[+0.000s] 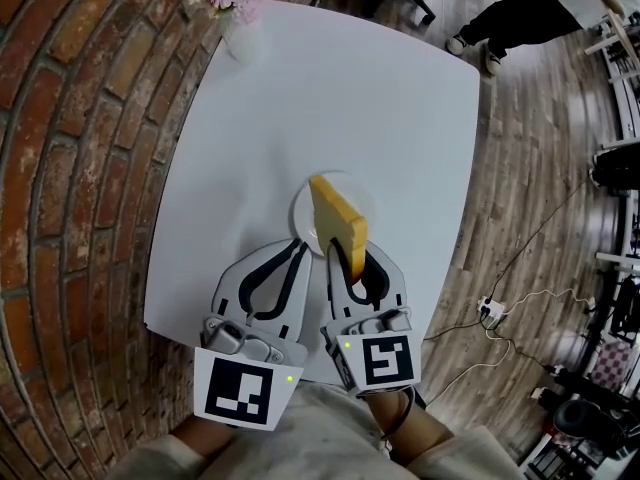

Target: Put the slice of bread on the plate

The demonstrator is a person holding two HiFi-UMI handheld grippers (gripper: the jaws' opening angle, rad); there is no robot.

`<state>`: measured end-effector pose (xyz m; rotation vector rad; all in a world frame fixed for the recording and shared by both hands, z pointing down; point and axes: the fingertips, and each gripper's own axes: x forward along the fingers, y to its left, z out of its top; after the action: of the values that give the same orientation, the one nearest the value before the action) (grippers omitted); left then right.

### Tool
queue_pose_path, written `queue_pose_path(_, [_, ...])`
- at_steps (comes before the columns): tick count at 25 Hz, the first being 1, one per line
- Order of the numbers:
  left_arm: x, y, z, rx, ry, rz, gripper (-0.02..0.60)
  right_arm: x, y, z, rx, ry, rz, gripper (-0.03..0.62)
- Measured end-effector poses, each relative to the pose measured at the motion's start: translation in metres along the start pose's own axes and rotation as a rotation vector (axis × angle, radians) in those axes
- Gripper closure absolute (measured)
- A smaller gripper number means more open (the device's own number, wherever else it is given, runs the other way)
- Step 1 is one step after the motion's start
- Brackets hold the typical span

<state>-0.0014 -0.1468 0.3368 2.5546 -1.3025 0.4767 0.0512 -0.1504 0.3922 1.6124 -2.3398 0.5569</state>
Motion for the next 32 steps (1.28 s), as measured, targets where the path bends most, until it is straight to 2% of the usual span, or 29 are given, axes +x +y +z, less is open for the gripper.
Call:
queue_pose_path(17, [0.002, 0.006, -0.005, -0.004, 0.015, 0.012, 0.557, 0.029, 0.01, -0.038, -0.002, 0.067, 0.051, 0.505])
queue_pose_path(32, [-0.001, 0.009, -0.01, -0.021, 0.023, 0.021, 0.557, 0.045, 0.002, -0.055, 0.11, 0.137, 0.06, 0.505])
